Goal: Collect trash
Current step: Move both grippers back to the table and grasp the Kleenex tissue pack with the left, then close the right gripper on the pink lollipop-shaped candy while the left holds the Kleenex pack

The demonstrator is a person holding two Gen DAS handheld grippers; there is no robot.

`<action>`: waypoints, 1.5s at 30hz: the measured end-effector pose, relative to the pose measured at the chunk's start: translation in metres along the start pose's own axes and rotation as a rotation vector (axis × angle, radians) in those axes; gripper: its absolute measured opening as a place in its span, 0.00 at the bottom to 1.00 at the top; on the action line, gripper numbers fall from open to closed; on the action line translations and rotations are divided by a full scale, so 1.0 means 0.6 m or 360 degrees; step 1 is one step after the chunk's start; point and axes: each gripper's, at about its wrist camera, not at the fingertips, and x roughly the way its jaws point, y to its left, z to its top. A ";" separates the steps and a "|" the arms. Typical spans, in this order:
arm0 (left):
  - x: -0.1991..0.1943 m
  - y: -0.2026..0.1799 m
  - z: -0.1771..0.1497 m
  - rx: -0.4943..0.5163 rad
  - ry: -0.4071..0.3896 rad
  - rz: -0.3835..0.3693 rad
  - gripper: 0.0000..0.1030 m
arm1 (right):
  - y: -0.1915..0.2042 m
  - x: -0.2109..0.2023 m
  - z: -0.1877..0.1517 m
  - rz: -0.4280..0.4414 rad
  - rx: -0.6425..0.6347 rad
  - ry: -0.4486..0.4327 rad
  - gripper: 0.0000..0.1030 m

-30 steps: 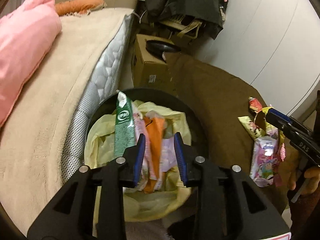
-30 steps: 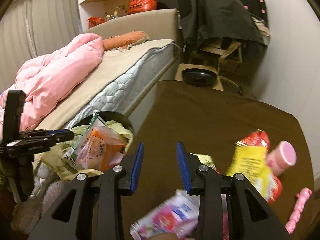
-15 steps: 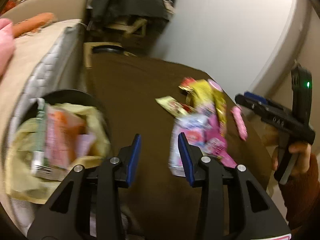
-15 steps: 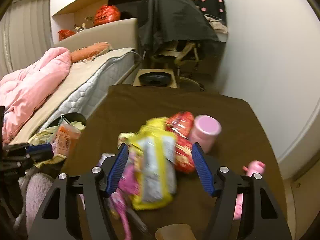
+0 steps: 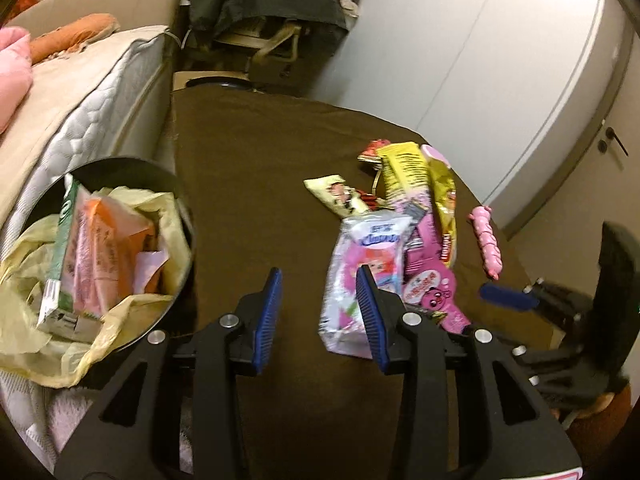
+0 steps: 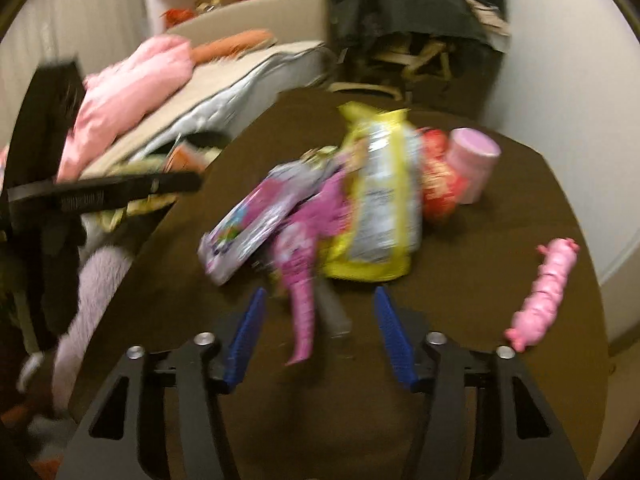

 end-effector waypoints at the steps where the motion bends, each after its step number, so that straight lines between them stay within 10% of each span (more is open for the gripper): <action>1: -0.002 0.004 -0.002 -0.0014 0.0001 -0.0001 0.36 | 0.001 0.010 0.003 -0.0005 -0.0004 0.0008 0.37; 7: -0.009 -0.001 -0.016 0.0014 0.0021 -0.0038 0.36 | -0.014 0.028 0.013 0.0039 0.0016 0.0000 0.08; 23: 0.079 -0.053 -0.024 0.0079 0.0155 0.0093 0.36 | -0.090 -0.022 -0.034 -0.0059 0.0176 -0.0044 0.06; 27: 0.077 -0.060 -0.027 0.0108 0.0183 0.0100 0.29 | -0.074 -0.022 -0.029 -0.0012 0.0136 -0.0082 0.08; 31: 0.074 -0.058 -0.030 0.0082 0.0192 0.0022 0.14 | -0.061 -0.021 -0.013 -0.0006 0.0093 -0.0091 0.37; 45: 0.010 -0.044 -0.005 0.0072 0.0062 -0.0060 0.07 | -0.040 -0.025 0.011 -0.0123 0.0014 -0.0114 0.37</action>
